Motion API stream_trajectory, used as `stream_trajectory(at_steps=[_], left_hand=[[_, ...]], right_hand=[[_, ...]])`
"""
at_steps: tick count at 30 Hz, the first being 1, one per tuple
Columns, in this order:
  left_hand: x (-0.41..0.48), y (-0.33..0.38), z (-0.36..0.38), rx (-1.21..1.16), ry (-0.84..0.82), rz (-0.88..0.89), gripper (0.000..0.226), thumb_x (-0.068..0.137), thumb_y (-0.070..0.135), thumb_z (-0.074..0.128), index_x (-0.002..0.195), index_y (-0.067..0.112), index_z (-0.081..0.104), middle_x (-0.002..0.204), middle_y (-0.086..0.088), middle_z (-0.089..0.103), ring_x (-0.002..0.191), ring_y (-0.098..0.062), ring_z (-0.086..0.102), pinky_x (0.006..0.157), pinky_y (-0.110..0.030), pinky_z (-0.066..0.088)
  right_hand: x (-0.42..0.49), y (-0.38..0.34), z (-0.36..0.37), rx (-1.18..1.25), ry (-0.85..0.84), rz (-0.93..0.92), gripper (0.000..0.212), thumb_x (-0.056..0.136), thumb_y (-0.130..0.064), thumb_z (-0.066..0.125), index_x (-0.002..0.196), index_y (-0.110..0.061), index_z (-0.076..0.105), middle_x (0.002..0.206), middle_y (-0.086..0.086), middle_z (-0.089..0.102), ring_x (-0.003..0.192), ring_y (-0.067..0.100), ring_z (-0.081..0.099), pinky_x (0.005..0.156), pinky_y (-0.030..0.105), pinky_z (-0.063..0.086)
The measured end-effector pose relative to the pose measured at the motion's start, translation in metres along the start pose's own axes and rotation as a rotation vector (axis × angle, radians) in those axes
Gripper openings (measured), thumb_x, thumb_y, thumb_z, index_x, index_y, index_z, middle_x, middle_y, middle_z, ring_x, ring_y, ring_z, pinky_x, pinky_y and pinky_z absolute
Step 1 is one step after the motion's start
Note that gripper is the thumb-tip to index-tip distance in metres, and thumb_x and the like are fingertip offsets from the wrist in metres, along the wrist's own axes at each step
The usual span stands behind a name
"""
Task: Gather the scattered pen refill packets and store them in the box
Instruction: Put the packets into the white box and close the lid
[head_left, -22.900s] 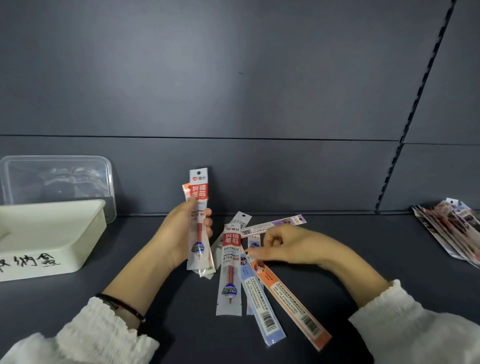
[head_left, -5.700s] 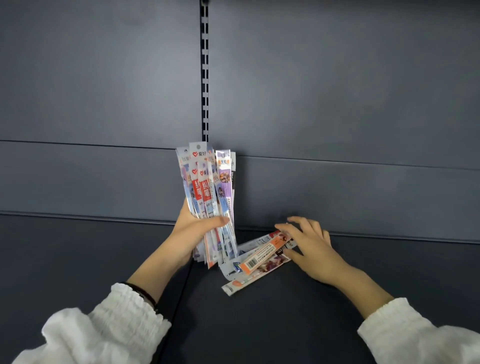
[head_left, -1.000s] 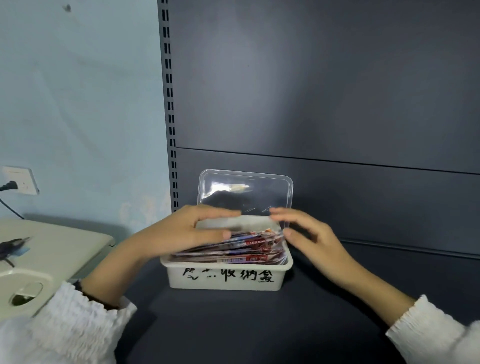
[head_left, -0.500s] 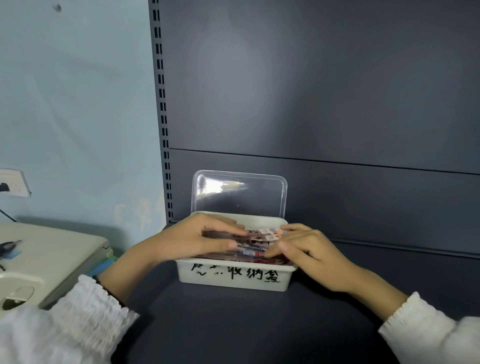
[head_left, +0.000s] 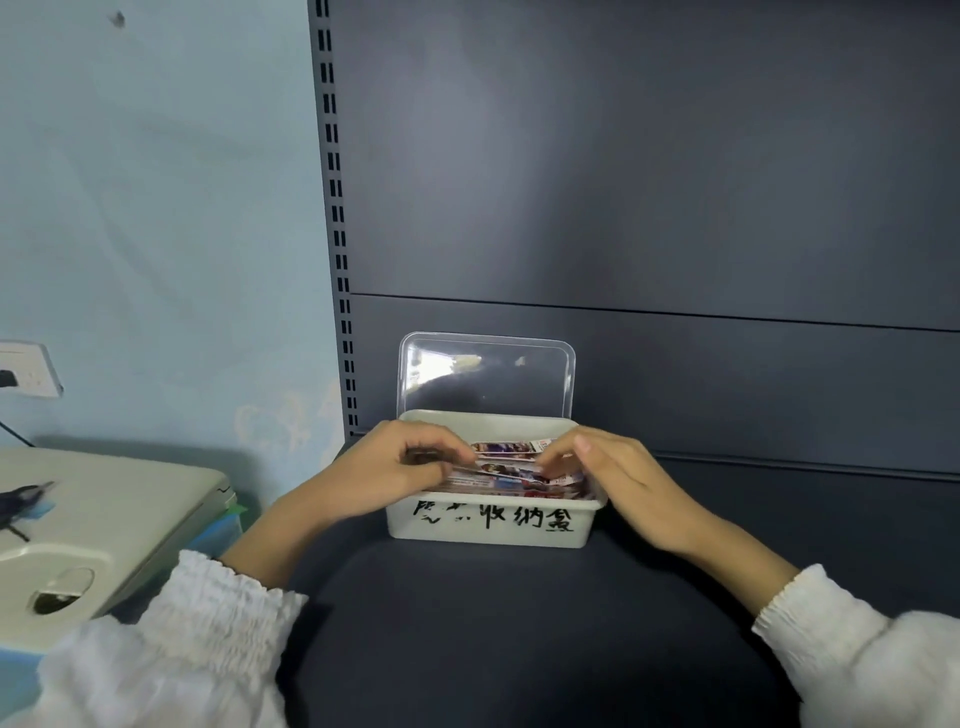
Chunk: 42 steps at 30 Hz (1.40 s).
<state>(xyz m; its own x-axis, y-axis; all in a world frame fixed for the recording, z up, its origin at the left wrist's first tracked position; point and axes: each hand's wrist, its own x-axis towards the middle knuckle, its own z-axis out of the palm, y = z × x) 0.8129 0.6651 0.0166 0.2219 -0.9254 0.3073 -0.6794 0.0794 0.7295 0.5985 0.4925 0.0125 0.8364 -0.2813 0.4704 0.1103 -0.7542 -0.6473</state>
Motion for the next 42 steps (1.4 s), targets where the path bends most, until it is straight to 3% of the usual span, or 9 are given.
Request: stream_trajectory(at_steps=[3, 6, 11, 16, 18, 22, 25, 33, 42], left_hand=[[0.004, 0.003, -0.002, 0.048, 0.05, 0.025, 0.031, 0.089, 0.014, 0.064, 0.111, 0.035, 0.069, 0.116, 0.015, 0.067, 0.111, -0.003, 0.059, 0.099, -0.033, 0.048], [0.009, 0.014, -0.002, 0.281, 0.182, 0.094, 0.031, 0.086, 0.03, 0.059, 0.115, 0.038, 0.064, 0.116, 0.016, 0.066, 0.11, -0.003, 0.057, 0.098, -0.035, 0.045], [0.018, 0.051, 0.02, 0.844, 0.22, 0.174, 0.048, 0.084, 0.05, 0.034, 0.122, 0.034, 0.058, 0.112, 0.011, 0.069, 0.111, -0.014, 0.056, 0.097, -0.036, 0.034], [0.035, 0.093, 0.076, 1.086, 0.171, 0.237, 0.05, 0.083, 0.056, 0.03, 0.106, 0.029, 0.066, 0.095, 0.005, 0.073, 0.095, -0.021, 0.062, 0.086, -0.041, 0.039], [0.043, 0.112, 0.11, 1.088, 0.135, 0.265, 0.054, 0.082, 0.057, 0.031, 0.109, 0.027, 0.067, 0.096, 0.001, 0.072, 0.095, -0.024, 0.062, 0.087, -0.043, 0.039], [0.063, 0.157, 0.192, 1.057, 0.03, 0.226, 0.068, 0.082, 0.062, 0.015, 0.131, 0.033, 0.053, 0.129, -0.001, 0.06, 0.122, -0.024, 0.049, 0.102, -0.044, 0.027], [0.086, 0.192, 0.263, 1.051, -0.075, 0.152, 0.056, 0.091, 0.059, 0.025, 0.139, 0.034, 0.042, 0.141, 0.0, 0.049, 0.131, -0.023, 0.038, 0.108, -0.043, 0.022], [0.129, 0.281, 0.432, 0.804, -0.115, 0.044, 0.053, 0.094, 0.055, 0.032, 0.143, 0.033, 0.037, 0.148, 0.001, 0.043, 0.136, -0.023, 0.033, 0.108, -0.042, 0.024], [0.206, 0.344, 0.526, 0.637, -0.156, 0.037, 0.053, 0.096, 0.053, 0.034, 0.144, 0.03, 0.035, 0.149, -0.001, 0.041, 0.137, -0.023, 0.034, 0.107, -0.04, 0.03]], right_hand=[[0.0, -0.008, -0.002, -0.006, 0.116, 0.03, 0.033, 0.097, -0.033, 0.042, 0.096, -0.018, 0.07, 0.096, -0.009, 0.067, 0.088, 0.005, 0.063, 0.076, 0.022, 0.049], [-0.002, -0.009, -0.006, -0.197, 0.178, 0.037, 0.016, 0.095, -0.019, 0.055, 0.102, -0.019, 0.069, 0.102, -0.009, 0.063, 0.098, 0.008, 0.061, 0.087, 0.03, 0.05], [-0.017, -0.016, -0.03, -0.754, 0.112, 0.154, 0.042, 0.092, -0.035, 0.054, 0.132, -0.028, 0.051, 0.133, -0.009, 0.052, 0.126, 0.012, 0.045, 0.11, 0.031, 0.03], [-0.059, -0.011, -0.073, -0.891, 0.04, 0.342, 0.057, 0.091, -0.048, 0.046, 0.145, -0.033, 0.032, 0.149, -0.009, 0.035, 0.138, 0.015, 0.032, 0.113, 0.035, 0.022], [-0.083, -0.005, -0.098, -0.894, 0.022, 0.4, 0.058, 0.091, -0.051, 0.045, 0.145, -0.034, 0.031, 0.151, -0.009, 0.034, 0.139, 0.016, 0.032, 0.113, 0.037, 0.023], [-0.146, 0.01, -0.161, -0.904, 0.014, 0.496, 0.058, 0.092, -0.051, 0.044, 0.145, -0.034, 0.031, 0.152, -0.007, 0.033, 0.139, 0.019, 0.033, 0.113, 0.04, 0.024], [-0.199, 0.026, -0.214, -0.921, 0.01, 0.553, 0.057, 0.092, -0.05, 0.044, 0.145, -0.033, 0.032, 0.151, -0.006, 0.035, 0.138, 0.02, 0.034, 0.113, 0.04, 0.024], [-0.329, 0.073, -0.336, -0.902, 0.005, 0.665, 0.056, 0.091, -0.048, 0.046, 0.143, -0.03, 0.036, 0.148, -0.006, 0.041, 0.133, 0.02, 0.042, 0.109, 0.039, 0.033], [-0.39, 0.138, -0.437, -0.737, 0.124, 0.784, 0.063, 0.091, -0.053, 0.049, 0.145, -0.026, 0.032, 0.148, -0.001, 0.041, 0.135, 0.02, 0.039, 0.108, 0.039, 0.034]])
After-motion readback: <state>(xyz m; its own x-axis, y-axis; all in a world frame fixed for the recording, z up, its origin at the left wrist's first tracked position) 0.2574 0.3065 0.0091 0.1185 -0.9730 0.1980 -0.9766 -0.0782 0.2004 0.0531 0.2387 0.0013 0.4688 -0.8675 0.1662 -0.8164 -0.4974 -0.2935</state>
